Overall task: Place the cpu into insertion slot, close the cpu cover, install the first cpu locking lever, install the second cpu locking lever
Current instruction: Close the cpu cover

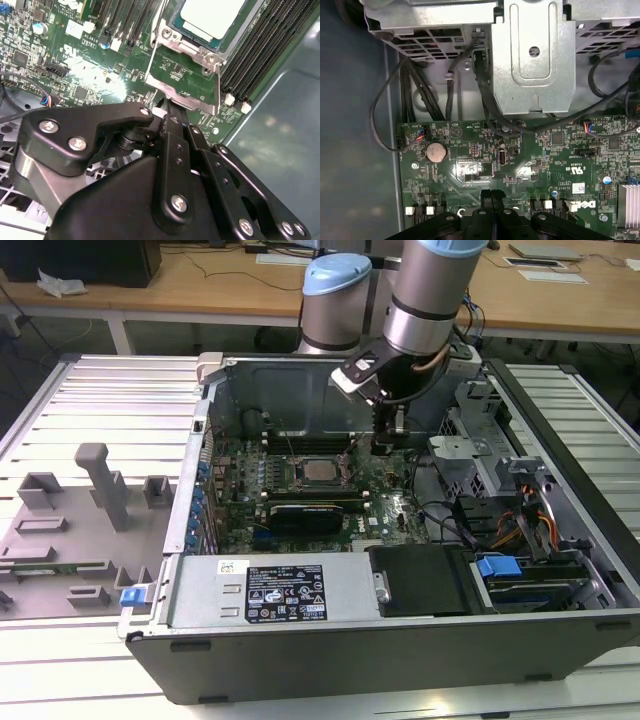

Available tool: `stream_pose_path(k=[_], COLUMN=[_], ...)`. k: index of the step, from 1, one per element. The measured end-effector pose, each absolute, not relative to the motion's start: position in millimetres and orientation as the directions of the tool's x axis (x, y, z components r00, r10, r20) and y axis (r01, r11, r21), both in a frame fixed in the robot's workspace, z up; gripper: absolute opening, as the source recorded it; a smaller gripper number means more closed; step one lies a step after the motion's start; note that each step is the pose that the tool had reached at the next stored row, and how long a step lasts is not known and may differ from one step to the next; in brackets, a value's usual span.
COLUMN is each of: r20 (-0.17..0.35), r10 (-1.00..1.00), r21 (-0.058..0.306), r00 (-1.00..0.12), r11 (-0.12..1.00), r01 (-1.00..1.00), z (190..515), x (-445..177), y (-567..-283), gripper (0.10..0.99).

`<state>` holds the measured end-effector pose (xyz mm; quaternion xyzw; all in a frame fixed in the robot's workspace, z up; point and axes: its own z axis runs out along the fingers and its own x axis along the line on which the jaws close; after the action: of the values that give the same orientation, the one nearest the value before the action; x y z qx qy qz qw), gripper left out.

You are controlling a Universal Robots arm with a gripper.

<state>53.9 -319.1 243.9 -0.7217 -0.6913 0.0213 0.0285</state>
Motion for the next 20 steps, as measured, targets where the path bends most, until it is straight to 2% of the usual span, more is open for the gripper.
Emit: stream_pose_path(k=[3,5,20], r20=[0.007,0.006,0.007], r10=[0.999,0.999,0.999], r21=[-0.121,-0.138,-0.115], r00=[0.044,0.044,0.044], r11=[-0.043,-0.043,-0.043], r01=[0.992,0.989,0.992], z=[244,244,244], x=[55,55,29], y=[-319,-319,-319], gripper=[0.106,0.106,0.106])
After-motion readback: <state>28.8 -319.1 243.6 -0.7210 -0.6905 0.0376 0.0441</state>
